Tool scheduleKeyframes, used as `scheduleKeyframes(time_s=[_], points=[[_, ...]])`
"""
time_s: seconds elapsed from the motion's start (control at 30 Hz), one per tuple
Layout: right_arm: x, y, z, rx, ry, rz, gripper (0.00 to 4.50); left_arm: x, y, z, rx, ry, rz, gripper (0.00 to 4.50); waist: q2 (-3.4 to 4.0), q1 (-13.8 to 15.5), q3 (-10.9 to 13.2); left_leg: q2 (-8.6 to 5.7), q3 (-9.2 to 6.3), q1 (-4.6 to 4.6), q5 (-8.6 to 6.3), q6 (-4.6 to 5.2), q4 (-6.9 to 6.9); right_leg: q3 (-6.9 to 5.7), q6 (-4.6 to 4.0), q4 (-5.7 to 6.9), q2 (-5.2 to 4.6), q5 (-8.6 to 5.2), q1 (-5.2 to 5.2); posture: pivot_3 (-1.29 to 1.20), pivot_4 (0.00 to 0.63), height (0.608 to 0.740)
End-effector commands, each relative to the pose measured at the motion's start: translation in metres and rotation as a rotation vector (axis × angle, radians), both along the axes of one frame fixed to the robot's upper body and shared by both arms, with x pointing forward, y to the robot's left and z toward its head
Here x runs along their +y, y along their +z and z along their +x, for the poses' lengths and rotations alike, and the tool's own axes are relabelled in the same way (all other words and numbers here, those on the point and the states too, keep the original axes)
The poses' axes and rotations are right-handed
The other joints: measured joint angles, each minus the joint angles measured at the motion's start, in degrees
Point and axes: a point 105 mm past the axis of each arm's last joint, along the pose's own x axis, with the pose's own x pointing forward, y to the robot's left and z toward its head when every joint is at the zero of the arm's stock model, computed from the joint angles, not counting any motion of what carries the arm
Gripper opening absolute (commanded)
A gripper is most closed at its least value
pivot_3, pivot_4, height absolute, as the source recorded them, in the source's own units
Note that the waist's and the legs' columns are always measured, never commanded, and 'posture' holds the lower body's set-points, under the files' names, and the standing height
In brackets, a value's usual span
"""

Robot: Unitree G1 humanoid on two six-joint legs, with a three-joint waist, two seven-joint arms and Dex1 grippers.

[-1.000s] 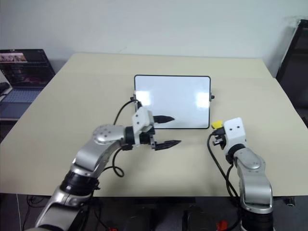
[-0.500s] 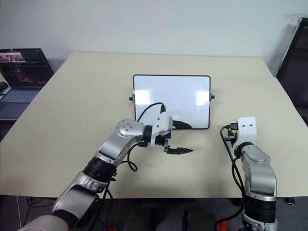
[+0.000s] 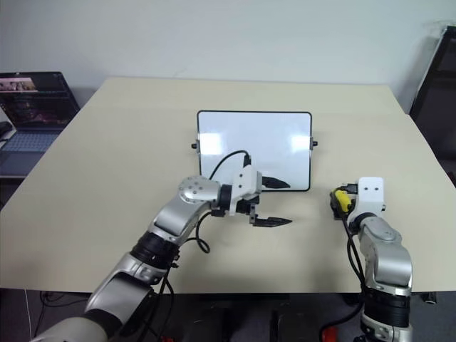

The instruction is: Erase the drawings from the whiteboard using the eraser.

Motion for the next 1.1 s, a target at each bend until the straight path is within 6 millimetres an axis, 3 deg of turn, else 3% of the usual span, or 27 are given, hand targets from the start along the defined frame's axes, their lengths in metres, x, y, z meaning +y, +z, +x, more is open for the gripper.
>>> scheduleKeyframes(time_s=[0.03,0.13,0.37,0.5,0.6,0.8,0.93,1.1], points=[[-0.004,0.028,0.004,-0.137,-0.027,-0.003,4.45,0.001,0.015,0.006,-0.051,0.053,-0.059,4.5,0.0,0.01,0.0,0.0,0.0,0.0,0.0,0.0,0.0,0.0,0.0,0.01,0.0,0.0,0.0,0.0,0.15,0.74],[0.006,0.044,0.003,-0.219,0.024,-0.006,4.45,0.02,0.02,0.012,-0.027,0.182,-0.13,4.5,0.02,-0.31,-0.01,0.02,0.0,0.01,0.0,0.0,0.0,0.02,0.0,0.02,0.0,0.0,0.0,0.0,0.15,0.74],[0.039,0.053,-0.02,-0.349,0.182,-0.089,4.45,0.087,0.015,0.0,0.087,0.572,-0.297,4.5,0.05,-0.81,-0.03,0.1,-0.16,-0.02,-0.01,0.0,-0.06,0.1,-0.01,0.0,-0.22,-0.01,-0.02,0.0,0.15,0.74],[0.055,0.049,-0.04,-0.434,0.257,-0.049,4.45,0.131,0.009,-0.004,0.109,0.856,-0.374,4.5,0.03,-0.66,-0.04,0.02,-0.14,0.03,-0.01,-0.01,0.07,0.08,0.03,0.02,-0.33,-0.01,0.09,0.0,0.15,0.74],[0.045,0.033,-0.053,-0.441,0.206,-0.028,4.45,0.162,-0.004,-0.016,0.121,1.053,-0.379,4.5,0.03,-0.61,-0.04,0.04,-0.16,0.24,-0.01,-0.01,0.04,0.07,0.07,-0.06,-0.35,-0.04,0.33,0.0,0.15,0.74],[0.023,0.007,-0.075,-0.458,0.165,-0.157,4.45,0.195,-0.022,-0.032,0.056,1.328,-0.39,4.5,0.02,0.22,-0.04,0.05,-0.11,0.46,-0.01,-0.01,-0.01,0.09,0.25,-0.26,-0.36,-0.14,0.56,0.0,0.15,0.74],[0.04,0.002,-0.084,-0.474,0.233,-0.098,4.45,0.213,-0.028,-0.043,0.006,1.459,-0.413,4.5,0.02,0.19,-0.04,0.1,-0.06,0.5,-0.01,-0.01,-0.02,0.14,0.26,-0.26,-0.33,-0.16,0.58,0.0,0.15,0.74],[0.043,0.005,-0.084,-0.475,0.28,-0.093,4.45,0.224,-0.036,-0.049,-0.046,1.581,-0.401,4.5,-0.01,0.27,-0.07,0.09,-0.03,0.51,-0.01,-0.01,0.02,0.17,0.28,-0.28,-0.33,-0.16,0.62,0.0,0.15,0.74]])
